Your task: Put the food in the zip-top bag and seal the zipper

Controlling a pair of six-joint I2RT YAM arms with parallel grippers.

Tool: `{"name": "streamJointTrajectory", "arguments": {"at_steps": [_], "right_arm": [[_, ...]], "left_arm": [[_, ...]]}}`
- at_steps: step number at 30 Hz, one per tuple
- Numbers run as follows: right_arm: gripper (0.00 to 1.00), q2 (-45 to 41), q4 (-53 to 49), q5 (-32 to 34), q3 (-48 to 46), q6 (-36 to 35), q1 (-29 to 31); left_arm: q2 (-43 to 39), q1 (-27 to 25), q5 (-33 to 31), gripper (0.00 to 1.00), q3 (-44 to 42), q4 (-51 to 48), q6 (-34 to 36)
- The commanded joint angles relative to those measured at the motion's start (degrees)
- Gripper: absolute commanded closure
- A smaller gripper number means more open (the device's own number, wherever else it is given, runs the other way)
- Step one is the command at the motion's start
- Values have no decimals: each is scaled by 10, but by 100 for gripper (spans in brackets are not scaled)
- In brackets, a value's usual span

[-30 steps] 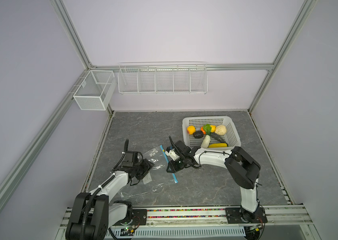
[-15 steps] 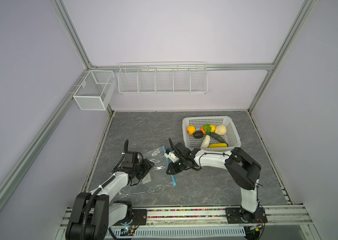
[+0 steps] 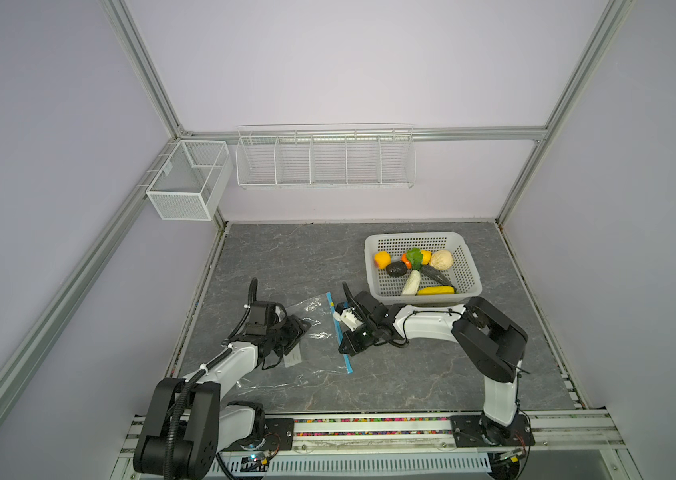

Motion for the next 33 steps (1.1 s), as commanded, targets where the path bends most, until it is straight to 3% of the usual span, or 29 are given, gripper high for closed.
{"name": "streamJointTrajectory", "arguments": {"at_steps": [1, 9, 16, 25, 33], "right_arm": [[93, -29, 28, -4, -16, -9, 4], [94, -62, 55, 30, -12, -16, 5], [94, -81, 68, 46, 3, -36, 9], [94, -81, 72, 44, 20, -59, 13], [93, -83, 75, 40, 19, -69, 13]], "left_arm": [[9, 3, -16, 38, -19, -29, 2], [-32, 3, -4, 35, 20, -79, 36], [-77, -8, -11, 34, 105, -150, 88], [-58, -87, -61, 27, 186, -192, 127], [-46, -122, -109, 26, 187, -206, 151]]}}
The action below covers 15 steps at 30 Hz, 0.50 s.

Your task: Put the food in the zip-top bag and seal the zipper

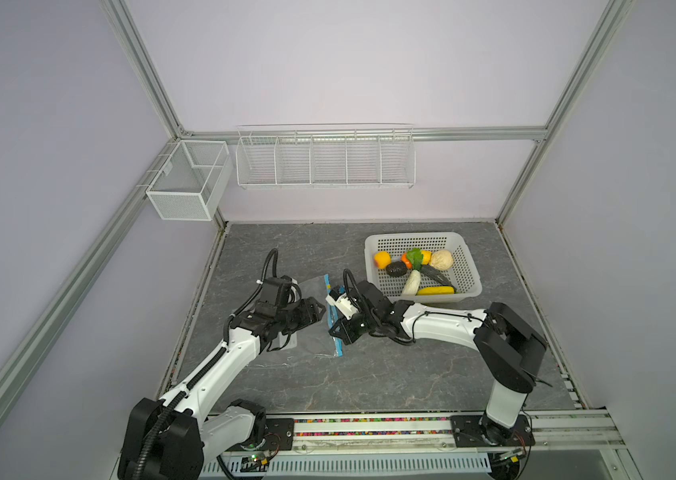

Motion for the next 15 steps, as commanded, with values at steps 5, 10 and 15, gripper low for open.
{"name": "streamJointTrajectory", "arguments": {"at_steps": [5, 10, 15], "right_arm": [[93, -18, 14, -7, 13, -19, 3], [94, -19, 14, -7, 14, -19, 3], [94, -16, 20, -12, 14, -16, 3]], "left_arm": [[15, -24, -28, 23, 8, 2, 22], [24, -38, -23, 21, -3, 33, 18], [32, -41, -23, 21, -29, 66, 4]]}}
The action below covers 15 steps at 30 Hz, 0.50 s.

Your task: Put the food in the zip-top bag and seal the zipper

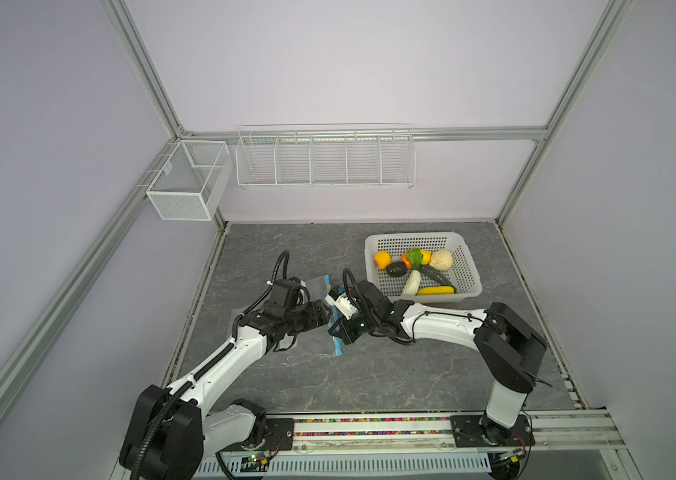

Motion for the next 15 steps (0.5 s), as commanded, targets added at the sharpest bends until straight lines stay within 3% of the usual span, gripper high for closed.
{"name": "streamJointTrajectory", "arguments": {"at_steps": [1, 15], "right_arm": [[94, -14, 16, -11, 14, -9, 4], [94, 8, 6, -19, 40, -9, 4]], "left_arm": [[8, -3, -6, 22, -20, 29, -5], [39, -12, -13, 33, -18, 57, -17]]}}
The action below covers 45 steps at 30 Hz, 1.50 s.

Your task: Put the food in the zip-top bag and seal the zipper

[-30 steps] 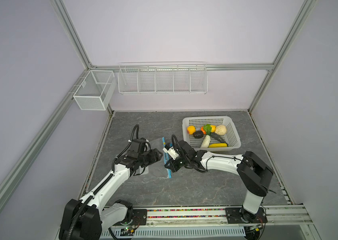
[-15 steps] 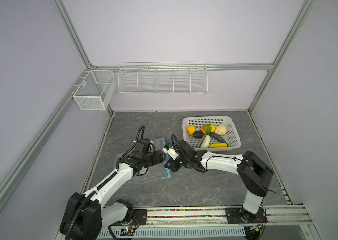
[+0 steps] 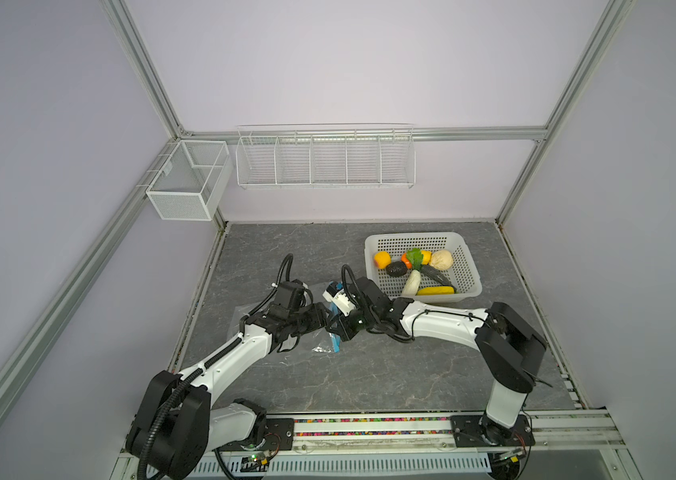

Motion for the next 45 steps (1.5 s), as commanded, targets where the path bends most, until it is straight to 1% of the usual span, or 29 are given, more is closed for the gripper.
{"name": "streamJointTrajectory", "arguments": {"at_steps": [1, 5, 10, 13, 18, 22, 30, 33, 34, 37, 39, 40, 42, 45], "right_arm": [[93, 9, 7, -15, 20, -9, 4], [94, 16, 7, -22, 25, -8, 5], [93, 22, 9, -23, 29, -6, 6], [94, 23, 9, -23, 30, -6, 5], [94, 27, 6, -21, 30, -7, 5], [93, 31, 6, -21, 30, -6, 5], [93, 26, 12, -19, 21, -3, 6], [93, 22, 12, -18, 19, 0, 5], [92, 19, 11, -16, 19, 2, 5], [81, 4, -5, -2, 18, 8, -1], [70, -17, -5, 10, 3, 18, -12], [67, -28, -4, 17, -5, 23, -17], [63, -53, -5, 32, -22, 34, -29], [62, -79, -15, 59, -37, 42, -42]], "left_arm": [[4, -5, -7, 34, -1, 11, -3], [15, -5, -7, 34, 2, 14, 3], [32, -9, -8, 43, 5, 21, 8], [36, -13, -7, 52, -5, 37, 2], [36, -15, -6, 71, -10, 41, 0], [33, -15, -7, 82, -14, 42, -3], [30, -15, -13, 100, -15, 32, -2], [25, -15, -13, 100, -16, 32, -7], [23, -15, -15, 100, -16, 32, -9], [11, -15, -19, 100, -13, 23, -16], [-2, -15, -25, 100, -10, 13, -21], [-9, -15, -29, 100, -8, 9, -24], [-24, -15, -36, 100, -6, 1, -28], [-42, -14, -42, 100, -4, -8, -31]]}}
